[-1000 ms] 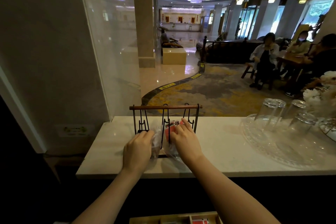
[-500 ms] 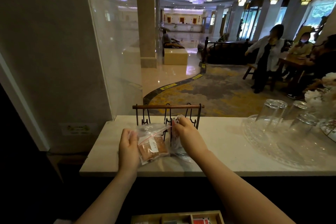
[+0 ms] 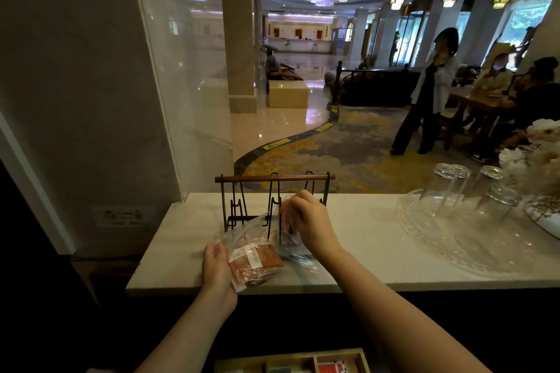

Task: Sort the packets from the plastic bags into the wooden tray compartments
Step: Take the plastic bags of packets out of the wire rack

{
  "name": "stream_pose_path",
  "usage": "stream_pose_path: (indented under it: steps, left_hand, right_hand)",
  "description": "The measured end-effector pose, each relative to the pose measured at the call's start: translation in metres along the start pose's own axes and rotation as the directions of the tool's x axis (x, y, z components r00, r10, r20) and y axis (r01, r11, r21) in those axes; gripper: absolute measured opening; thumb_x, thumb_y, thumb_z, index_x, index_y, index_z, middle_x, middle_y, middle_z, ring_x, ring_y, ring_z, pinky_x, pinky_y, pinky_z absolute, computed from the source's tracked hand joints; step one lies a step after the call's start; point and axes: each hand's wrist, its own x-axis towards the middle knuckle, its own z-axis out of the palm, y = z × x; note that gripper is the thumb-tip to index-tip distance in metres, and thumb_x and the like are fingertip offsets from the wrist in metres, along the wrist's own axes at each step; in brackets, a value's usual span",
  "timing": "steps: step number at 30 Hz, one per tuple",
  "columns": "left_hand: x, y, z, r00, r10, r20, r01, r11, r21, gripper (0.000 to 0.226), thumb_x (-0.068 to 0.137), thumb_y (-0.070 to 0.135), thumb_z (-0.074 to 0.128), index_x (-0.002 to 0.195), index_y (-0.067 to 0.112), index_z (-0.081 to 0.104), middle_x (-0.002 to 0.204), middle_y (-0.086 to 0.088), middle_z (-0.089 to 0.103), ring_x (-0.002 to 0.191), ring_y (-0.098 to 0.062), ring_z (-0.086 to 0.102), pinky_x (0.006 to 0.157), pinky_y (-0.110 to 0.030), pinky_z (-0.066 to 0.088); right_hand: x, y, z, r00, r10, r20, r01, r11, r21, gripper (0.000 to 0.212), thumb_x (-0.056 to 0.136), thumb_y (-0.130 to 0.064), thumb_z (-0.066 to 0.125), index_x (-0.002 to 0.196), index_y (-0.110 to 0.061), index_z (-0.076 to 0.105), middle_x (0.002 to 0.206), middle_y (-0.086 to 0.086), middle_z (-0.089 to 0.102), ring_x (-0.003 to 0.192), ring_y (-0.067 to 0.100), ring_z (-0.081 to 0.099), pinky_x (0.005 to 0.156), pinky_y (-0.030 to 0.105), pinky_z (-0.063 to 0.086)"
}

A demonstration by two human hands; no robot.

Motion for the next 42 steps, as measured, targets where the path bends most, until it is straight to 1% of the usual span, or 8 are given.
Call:
stream_pose_path:
  steps: [4, 8, 18, 21, 27, 31, 35, 42]
  left_hand:
    - [0.002, -0.003, 0.000, 0.996, -0.080, -0.035, 0.079, 0.996, -0.044, 0.029, 0.100, 0.027, 0.041, 0.128, 0.022, 0.045, 0.094, -0.016, 0.064, 0.081, -0.035, 0.066, 0.066, -0.048, 0.057]
    - [0.010, -0.009, 0.000, 0.987, -0.154, -0.041, 0.149, 0.984, -0.102, 0.028, 0.099, 0.028, 0.043, 0.125, 0.019, 0.048, 0.100, -0.018, 0.065, 0.085, -0.036, 0.067, 0.064, -0.049, 0.057]
    - [0.023, -0.022, 0.016, 0.977, -0.186, 0.102, 0.203, 0.961, -0.187, 0.033, 0.086, 0.039, 0.062, 0.101, 0.009, 0.061, 0.100, -0.017, 0.067, 0.075, -0.033, 0.067, 0.055, -0.047, 0.056]
    - [0.026, -0.024, 0.013, 0.971, -0.206, 0.120, 0.221, 0.967, -0.128, 0.053, 0.078, 0.050, 0.068, 0.110, 0.007, 0.063, 0.107, -0.018, 0.069, 0.088, -0.040, 0.068, 0.066, -0.064, 0.053]
    - [0.023, -0.021, 0.011, 0.966, -0.211, 0.152, 0.233, 0.962, -0.144, 0.038, 0.081, 0.045, 0.068, 0.112, 0.025, 0.062, 0.113, -0.019, 0.065, 0.099, -0.044, 0.064, 0.074, -0.072, 0.048]
    - [0.023, -0.019, 0.004, 0.965, -0.202, 0.170, 0.237, 0.947, -0.218, 0.032, 0.092, 0.029, 0.057, 0.121, 0.014, 0.058, 0.115, -0.023, 0.065, 0.091, -0.038, 0.066, 0.058, -0.053, 0.056]
    - [0.013, -0.016, -0.007, 0.924, -0.251, 0.288, 0.338, 0.889, -0.309, 0.038, 0.101, 0.033, 0.033, 0.119, 0.013, 0.059, 0.116, -0.025, 0.063, 0.107, -0.040, 0.059, 0.083, -0.056, 0.051]
    - [-0.032, -0.005, -0.016, 0.829, -0.293, 0.476, 0.442, 0.865, -0.237, 0.044, 0.095, 0.044, 0.042, 0.116, 0.015, 0.066, 0.115, -0.024, 0.067, 0.102, -0.041, 0.066, 0.081, -0.057, 0.055]
  right_hand:
    - [0.000, -0.005, -0.003, 0.992, 0.116, -0.056, -0.101, 0.969, 0.224, 0.023, 0.092, -0.002, 0.051, 0.088, -0.017, 0.067, 0.085, -0.015, 0.056, 0.083, 0.002, 0.055, 0.076, 0.017, 0.045]
    - [0.001, -0.008, -0.007, 0.966, 0.249, -0.065, -0.204, 0.896, 0.394, 0.024, 0.091, -0.006, 0.055, 0.084, -0.023, 0.070, 0.086, -0.011, 0.067, 0.090, 0.009, 0.062, 0.088, 0.033, 0.052]
    - [-0.022, -0.025, -0.001, 0.951, 0.274, -0.144, -0.181, 0.869, 0.461, 0.035, 0.086, -0.002, 0.060, 0.077, -0.035, 0.070, 0.086, -0.011, 0.071, 0.091, 0.006, 0.064, 0.090, 0.030, 0.052]
    - [-0.028, -0.029, -0.007, 0.945, 0.286, -0.156, -0.176, 0.850, 0.497, 0.028, 0.087, -0.002, 0.058, 0.081, -0.026, 0.073, 0.090, -0.005, 0.072, 0.092, 0.007, 0.064, 0.088, 0.029, 0.052]
    - [-0.033, -0.050, -0.023, 0.940, 0.337, -0.044, -0.214, 0.688, 0.693, 0.025, 0.090, -0.005, 0.055, 0.083, -0.021, 0.073, 0.088, -0.003, 0.073, 0.089, 0.011, 0.067, 0.076, 0.026, 0.055]
    - [-0.036, -0.057, -0.034, 0.897, 0.440, 0.033, -0.266, 0.480, 0.836, 0.027, 0.094, -0.011, 0.050, 0.078, -0.020, 0.070, 0.087, 0.004, 0.068, 0.083, 0.019, 0.064, 0.063, 0.028, 0.054]
    - [-0.039, -0.060, -0.047, 0.882, 0.467, 0.063, -0.241, 0.331, 0.912, 0.021, 0.097, -0.016, 0.045, 0.086, -0.015, 0.063, 0.089, 0.010, 0.064, 0.071, 0.020, 0.063, 0.058, 0.031, 0.053]
    - [-0.055, -0.084, -0.030, 0.943, 0.330, -0.041, -0.128, 0.475, 0.871, 0.018, 0.095, -0.025, 0.045, 0.083, -0.021, 0.058, 0.089, 0.002, 0.065, 0.077, 0.016, 0.064, 0.063, 0.030, 0.054]
